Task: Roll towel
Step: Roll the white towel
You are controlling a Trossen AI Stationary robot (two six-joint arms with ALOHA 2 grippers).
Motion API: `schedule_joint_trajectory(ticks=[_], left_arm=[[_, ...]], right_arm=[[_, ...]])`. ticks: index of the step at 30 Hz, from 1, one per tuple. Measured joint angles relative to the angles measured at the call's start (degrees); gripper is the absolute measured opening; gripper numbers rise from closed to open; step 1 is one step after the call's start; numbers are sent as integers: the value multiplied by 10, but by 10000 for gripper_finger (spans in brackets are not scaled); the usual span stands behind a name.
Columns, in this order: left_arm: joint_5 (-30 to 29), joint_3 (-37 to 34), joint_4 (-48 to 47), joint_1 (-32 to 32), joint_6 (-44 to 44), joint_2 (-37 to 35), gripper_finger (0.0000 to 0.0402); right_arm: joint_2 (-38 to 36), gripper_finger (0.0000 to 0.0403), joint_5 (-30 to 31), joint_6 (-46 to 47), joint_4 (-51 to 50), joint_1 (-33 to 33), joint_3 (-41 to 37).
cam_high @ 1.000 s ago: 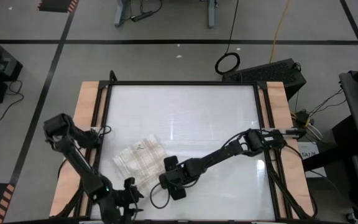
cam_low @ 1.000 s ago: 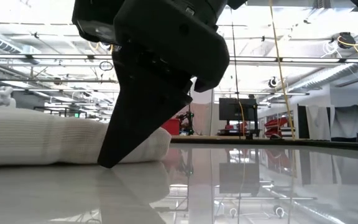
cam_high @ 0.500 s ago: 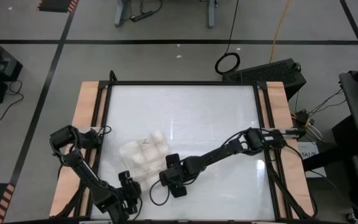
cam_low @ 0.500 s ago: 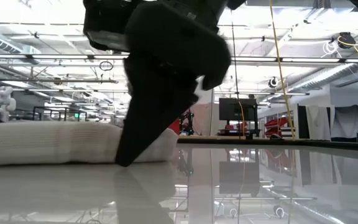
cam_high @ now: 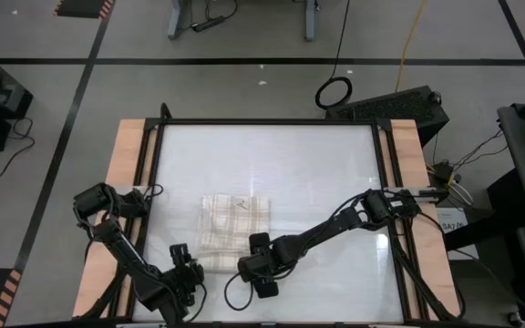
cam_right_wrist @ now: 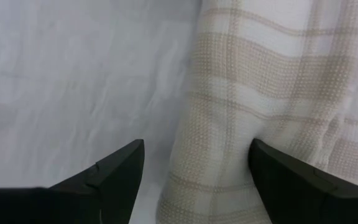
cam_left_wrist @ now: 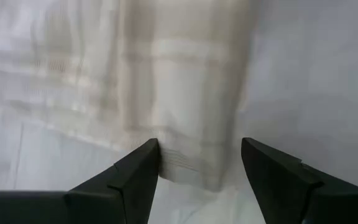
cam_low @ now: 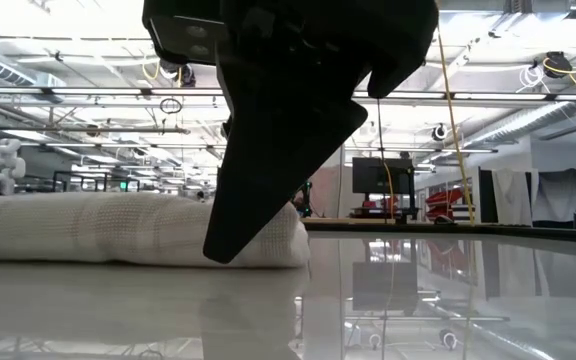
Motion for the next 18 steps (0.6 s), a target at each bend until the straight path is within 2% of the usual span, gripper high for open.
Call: schedule_joint_trajectory(ticks=[7,12,18], left_arm=[[-62,20,32,-7,50,1,238],[-96,12,32,-27,54,12,277],[-104,6,13,-48,54,50,319]], right_arm=[[0,279,38,-15,2,4,0],[0,279,45,-25,3,4,0],[0,279,46,-49,2,4,0]])
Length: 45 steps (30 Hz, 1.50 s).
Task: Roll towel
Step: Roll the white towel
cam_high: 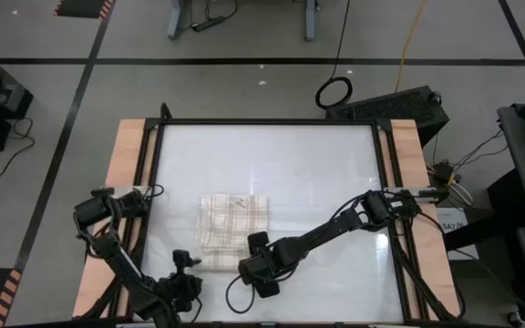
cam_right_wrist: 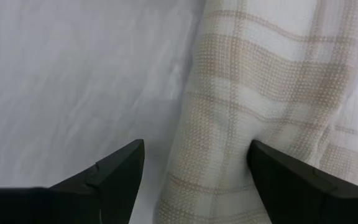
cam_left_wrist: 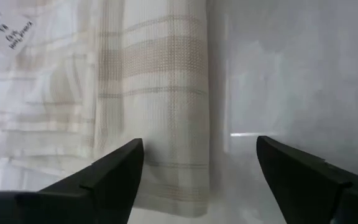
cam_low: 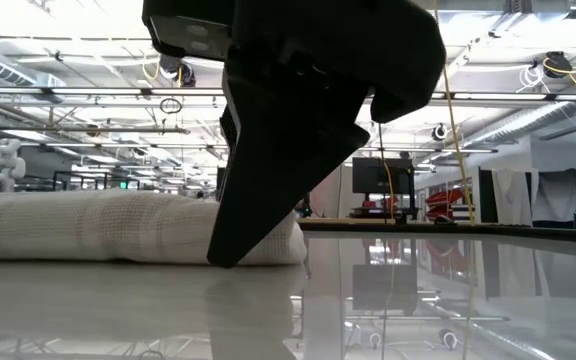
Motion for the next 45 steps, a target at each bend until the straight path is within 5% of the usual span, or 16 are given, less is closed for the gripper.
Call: schedule_joint_trajectory(ticks=[21,31,45], left_arm=[[3,-2,-98,12,-10,4,246],[48,-19,-46,44,65,1,237],[69,-21,-35,61,95,2,25]], right_arm=[[-2,279,0,-49,3,3,0],[-2,279,0,-59,3,4,1],[-30,279,38,-49,-4,34,1]])
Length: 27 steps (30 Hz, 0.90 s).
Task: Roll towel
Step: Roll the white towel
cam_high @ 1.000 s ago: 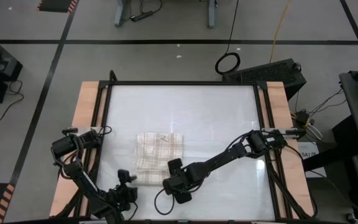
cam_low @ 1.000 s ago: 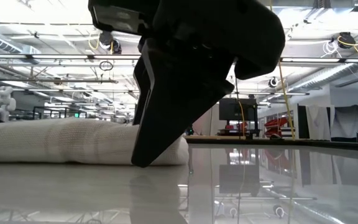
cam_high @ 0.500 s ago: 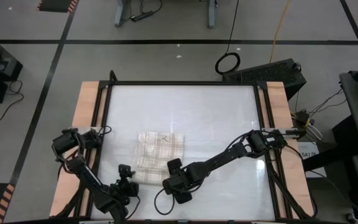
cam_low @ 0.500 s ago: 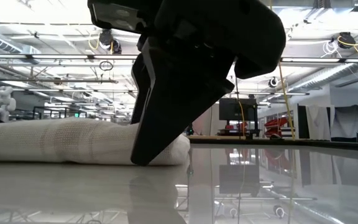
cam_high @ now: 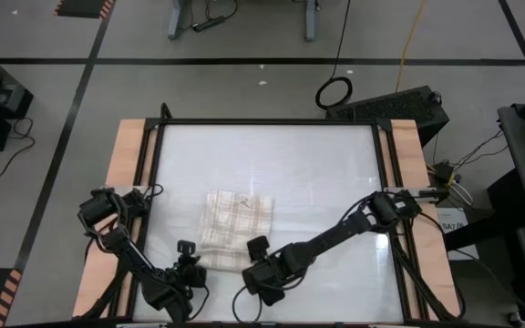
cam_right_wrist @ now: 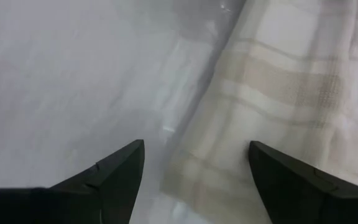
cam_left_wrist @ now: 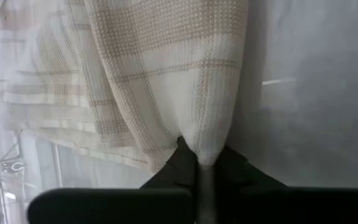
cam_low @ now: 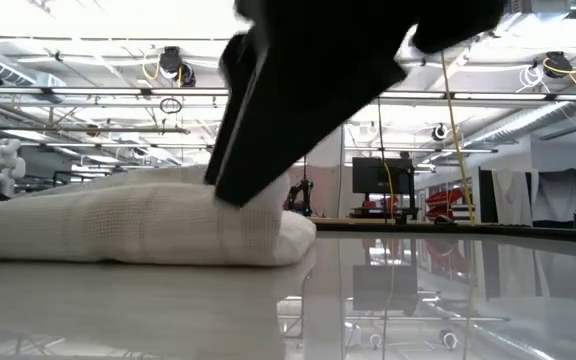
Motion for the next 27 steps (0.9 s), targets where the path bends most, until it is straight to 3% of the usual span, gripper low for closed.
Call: schedule_joint_trajectory(ticks=[6,10,15,22,27], left_arm=[[7,-3,-1,3,-1,-27,24],[20,-3,18,10,0,-55,27],[58,-2,33,24,15,-77,28],[112,-1,43,52,51,-99,28],[120,-1,43,63,60,-130,28]], right_arm=[[-32,279,89,7,-77,22,0],[-40,279,103,27,-72,40,0],[-37,279,122,47,-12,81,-32],[-35,279,249,32,82,121,-106],[-35,279,296,10,136,133,-147]])
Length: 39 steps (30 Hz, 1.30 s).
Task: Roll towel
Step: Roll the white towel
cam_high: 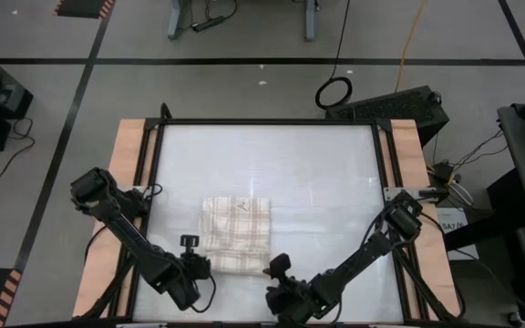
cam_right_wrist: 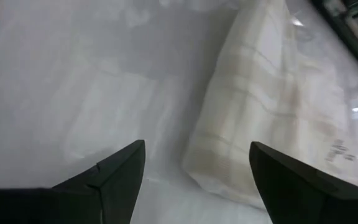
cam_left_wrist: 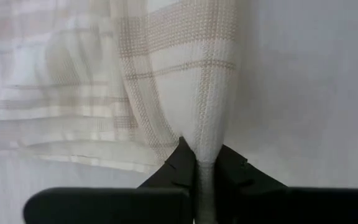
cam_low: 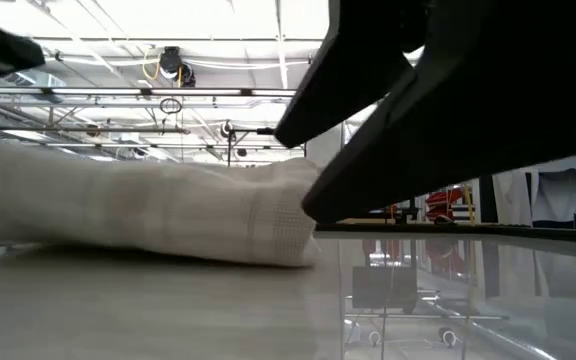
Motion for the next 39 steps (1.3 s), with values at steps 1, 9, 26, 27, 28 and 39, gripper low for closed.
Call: schedule_joint_trajectory(ticks=[1,9,26,27,28,39], left_arm=[[0,1,1,0,2,-9,28],[10,1,15,20,12,-64,28],[53,-12,27,43,-6,-65,28],[53,-16,29,43,-11,-65,28],[53,-19,30,42,-18,-65,28],[54,-25,52,43,-24,-65,28]], right_arm=[[0,279,15,-8,2,2,-5],[0,279,78,-72,103,7,-51],[-2,321,94,-63,294,10,-144],[-2,319,95,-59,295,8,-146],[-2,317,93,-57,296,5,-147],[-2,260,15,-70,295,-30,-150]])
